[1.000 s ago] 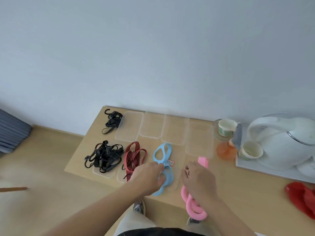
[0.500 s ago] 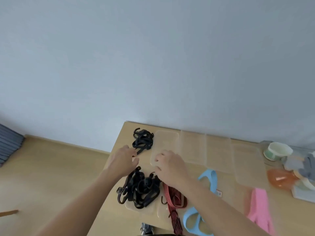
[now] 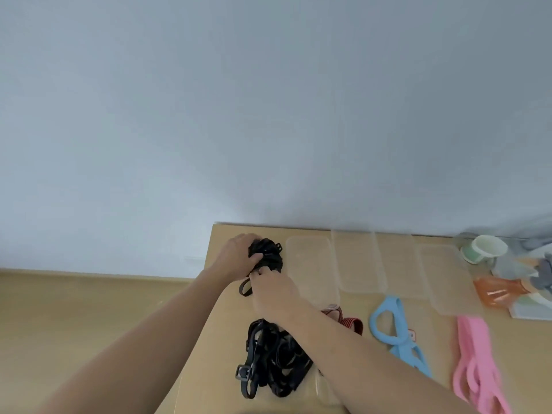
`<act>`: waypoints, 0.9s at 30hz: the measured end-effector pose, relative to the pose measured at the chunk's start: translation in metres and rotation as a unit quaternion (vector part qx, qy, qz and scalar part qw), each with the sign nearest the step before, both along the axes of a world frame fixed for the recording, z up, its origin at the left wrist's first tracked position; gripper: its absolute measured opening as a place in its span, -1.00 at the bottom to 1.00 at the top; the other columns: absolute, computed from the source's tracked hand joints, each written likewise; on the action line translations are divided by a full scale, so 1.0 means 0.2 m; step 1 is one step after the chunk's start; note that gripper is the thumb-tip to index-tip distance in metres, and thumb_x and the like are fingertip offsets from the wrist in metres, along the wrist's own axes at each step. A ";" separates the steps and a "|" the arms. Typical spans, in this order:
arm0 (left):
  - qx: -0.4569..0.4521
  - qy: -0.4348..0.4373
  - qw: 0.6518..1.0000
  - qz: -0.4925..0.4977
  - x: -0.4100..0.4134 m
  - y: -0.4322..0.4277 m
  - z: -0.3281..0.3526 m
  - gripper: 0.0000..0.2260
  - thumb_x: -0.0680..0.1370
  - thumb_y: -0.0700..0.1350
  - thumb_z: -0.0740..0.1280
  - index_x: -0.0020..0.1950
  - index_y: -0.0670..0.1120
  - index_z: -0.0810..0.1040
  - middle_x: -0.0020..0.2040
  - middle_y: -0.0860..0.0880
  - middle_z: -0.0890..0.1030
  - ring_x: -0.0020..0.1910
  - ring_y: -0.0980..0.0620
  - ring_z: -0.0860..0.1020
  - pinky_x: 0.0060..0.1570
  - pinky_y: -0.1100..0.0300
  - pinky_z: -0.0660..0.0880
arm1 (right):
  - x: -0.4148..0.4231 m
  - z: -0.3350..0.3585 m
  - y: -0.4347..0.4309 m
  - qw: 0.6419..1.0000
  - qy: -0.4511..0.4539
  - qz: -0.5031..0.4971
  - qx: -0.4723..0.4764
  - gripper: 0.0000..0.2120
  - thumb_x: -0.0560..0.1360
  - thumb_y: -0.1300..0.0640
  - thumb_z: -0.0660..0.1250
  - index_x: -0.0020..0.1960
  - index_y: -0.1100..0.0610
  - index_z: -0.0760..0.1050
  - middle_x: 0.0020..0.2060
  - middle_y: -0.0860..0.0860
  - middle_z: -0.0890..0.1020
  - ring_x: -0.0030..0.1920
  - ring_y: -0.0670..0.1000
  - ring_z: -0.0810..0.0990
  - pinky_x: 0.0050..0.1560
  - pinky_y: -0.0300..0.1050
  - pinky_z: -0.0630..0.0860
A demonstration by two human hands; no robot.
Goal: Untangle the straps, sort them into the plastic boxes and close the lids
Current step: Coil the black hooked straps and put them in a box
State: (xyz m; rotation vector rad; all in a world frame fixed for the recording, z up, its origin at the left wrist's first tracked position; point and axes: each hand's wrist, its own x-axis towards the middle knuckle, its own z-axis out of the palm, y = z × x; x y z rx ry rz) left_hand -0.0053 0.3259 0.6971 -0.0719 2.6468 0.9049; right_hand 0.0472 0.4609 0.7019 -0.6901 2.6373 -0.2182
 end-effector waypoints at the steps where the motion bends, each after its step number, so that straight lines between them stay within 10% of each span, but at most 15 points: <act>1: 0.010 0.004 1.000 0.004 -0.02 0.00 -0.02 -0.72 0.61 -0.13 0.35 0.33 -0.04 0.56 0.19 -0.05 0.61 0.15 -0.08 0.56 0.14 0.12 0.48 | 0.01 -0.02 0.00 1.000 -0.005 -0.003 0.004 -0.61 0.57 0.26 0.26 0.38 0.21 0.37 0.23 0.18 0.50 0.18 0.19 0.54 0.03 0.04 0.53; 8: 0.065 -0.002 0.993 0.103 -0.09 -0.05 -0.06 -0.88 0.60 -0.25 0.31 -0.03 -0.10 0.63 -0.06 -0.01 0.66 -0.20 0.07 0.59 -0.32 0.38 0.46 | 0.04 -0.05 -0.01 1.000 0.012 -0.006 0.006 -0.62 0.51 0.34 0.29 0.31 0.24 0.39 0.17 0.19 0.49 0.10 0.20 0.52 -0.03 0.01 0.46; 17: 0.313 -0.038 0.879 0.358 -0.14 -0.23 0.12 -0.85 0.65 -0.20 0.27 0.13 -0.19 0.61 -0.15 -0.15 0.67 -0.26 -0.07 0.62 -0.26 0.10 0.58 | 0.05 -0.01 0.04 0.974 0.161 -0.035 -0.157 -0.87 0.43 0.23 0.48 -0.04 0.14 0.59 -0.14 0.00 0.57 -0.13 0.00 0.48 -0.25 -0.20 0.51; 27: 0.487 -0.232 0.798 0.269 0.01 -0.15 0.36 -0.36 0.60 0.39 0.12 0.20 -0.15 0.61 0.04 -0.21 0.72 0.03 -0.28 0.67 0.09 -0.23 0.61 | 0.02 0.16 0.12 0.846 0.094 -0.317 -0.418 -0.78 0.48 0.21 0.47 -0.23 0.14 0.44 -0.14 -0.02 0.48 -0.18 -0.06 0.47 -0.25 -0.29 0.45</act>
